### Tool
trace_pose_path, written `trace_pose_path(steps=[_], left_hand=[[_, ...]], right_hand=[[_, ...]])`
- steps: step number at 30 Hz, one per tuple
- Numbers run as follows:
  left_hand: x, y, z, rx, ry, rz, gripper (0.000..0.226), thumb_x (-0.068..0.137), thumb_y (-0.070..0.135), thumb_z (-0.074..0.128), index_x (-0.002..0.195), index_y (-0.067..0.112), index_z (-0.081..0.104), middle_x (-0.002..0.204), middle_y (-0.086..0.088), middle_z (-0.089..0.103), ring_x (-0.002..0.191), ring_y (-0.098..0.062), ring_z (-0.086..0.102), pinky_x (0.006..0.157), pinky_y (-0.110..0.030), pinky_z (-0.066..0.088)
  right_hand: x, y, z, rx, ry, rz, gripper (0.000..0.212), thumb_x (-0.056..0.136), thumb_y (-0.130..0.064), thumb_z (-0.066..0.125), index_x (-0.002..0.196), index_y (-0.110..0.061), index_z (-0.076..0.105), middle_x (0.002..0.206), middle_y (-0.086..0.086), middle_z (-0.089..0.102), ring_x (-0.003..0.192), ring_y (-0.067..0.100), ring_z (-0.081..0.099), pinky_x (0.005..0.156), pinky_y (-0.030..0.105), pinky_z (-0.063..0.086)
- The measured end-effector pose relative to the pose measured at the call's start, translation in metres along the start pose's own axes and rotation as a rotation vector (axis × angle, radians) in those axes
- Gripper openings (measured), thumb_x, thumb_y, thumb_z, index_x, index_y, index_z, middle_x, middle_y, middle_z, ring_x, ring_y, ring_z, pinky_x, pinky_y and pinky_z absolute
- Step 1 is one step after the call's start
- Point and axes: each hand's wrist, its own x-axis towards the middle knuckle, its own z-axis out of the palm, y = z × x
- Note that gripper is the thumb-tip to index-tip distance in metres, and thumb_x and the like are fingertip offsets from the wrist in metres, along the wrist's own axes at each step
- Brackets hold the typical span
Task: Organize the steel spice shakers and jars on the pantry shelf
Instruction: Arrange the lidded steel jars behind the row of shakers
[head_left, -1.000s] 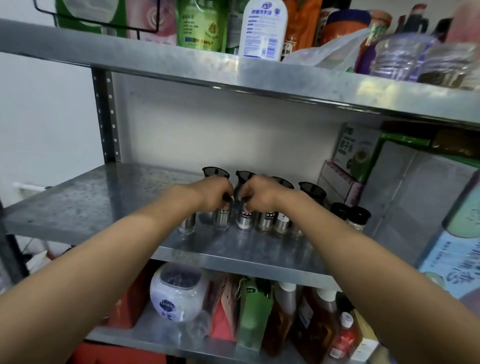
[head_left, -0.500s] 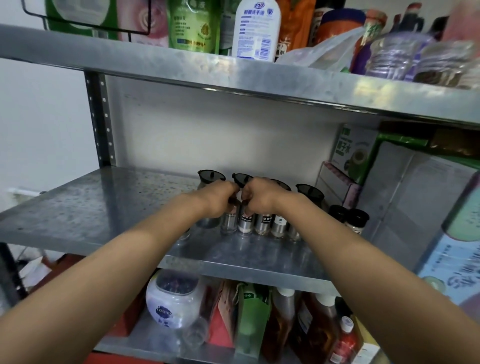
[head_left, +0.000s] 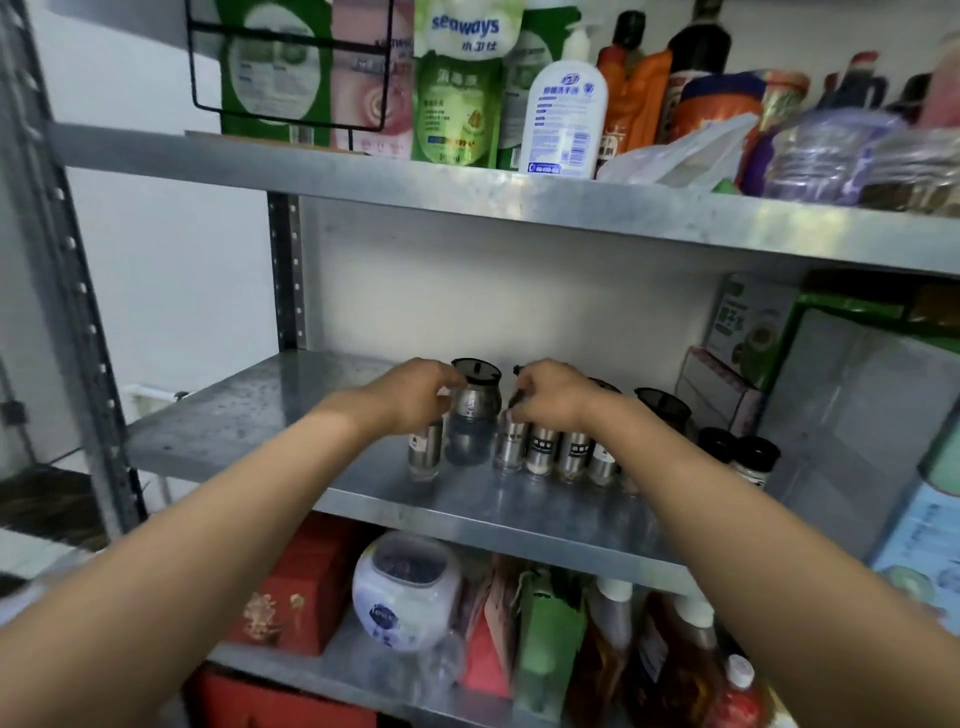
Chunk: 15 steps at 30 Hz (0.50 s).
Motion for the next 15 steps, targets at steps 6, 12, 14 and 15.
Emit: trace_pose_path(steps=[6, 12, 14, 15], left_hand=[[-0.020, -0.023, -0.010, -0.032, -0.076, -0.127, 0.049, 0.087, 0.029, 0.065, 0.134, 0.020, 0.053, 0.141, -0.004, 0.052, 0.125, -0.024, 0.052, 0.102, -0.031, 0.040], [-0.023, -0.028, 0.002, -0.012, -0.121, -0.136, 0.050, 0.085, 0.019, 0.068, 0.133, 0.020, 0.054, 0.134, -0.005, 0.056, 0.117, -0.024, 0.055, 0.094, -0.030, 0.041], [-0.022, -0.029, 0.009, -0.023, -0.101, -0.129, 0.047, 0.085, 0.013, 0.066, 0.131, 0.016, 0.055, 0.126, -0.007, 0.060, 0.110, -0.025, 0.058, 0.092, -0.031, 0.043], [-0.022, -0.030, 0.013, -0.026, -0.084, -0.126, 0.046, 0.085, 0.011, 0.065, 0.130, 0.014, 0.055, 0.124, -0.008, 0.061, 0.107, -0.025, 0.059, 0.092, -0.031, 0.045]], right_hand=[[-0.010, -0.019, 0.006, 0.025, 0.006, -0.014, 0.033, 0.082, -0.024, 0.068, 0.112, -0.009, 0.064, 0.112, 0.008, 0.066, 0.102, 0.026, 0.062, 0.093, 0.039, 0.053], [-0.015, -0.013, 0.005, 0.044, 0.023, -0.001, 0.034, 0.082, -0.023, 0.069, 0.113, -0.009, 0.064, 0.112, 0.008, 0.066, 0.105, 0.026, 0.062, 0.095, 0.040, 0.052], [-0.015, -0.005, 0.005, 0.060, 0.033, 0.020, 0.031, 0.079, -0.024, 0.069, 0.108, -0.013, 0.063, 0.109, 0.007, 0.065, 0.103, 0.026, 0.062, 0.092, 0.040, 0.053], [-0.015, -0.001, 0.005, 0.071, 0.037, 0.033, 0.030, 0.079, -0.023, 0.068, 0.107, -0.014, 0.063, 0.109, 0.007, 0.066, 0.102, 0.026, 0.063, 0.091, 0.040, 0.053]])
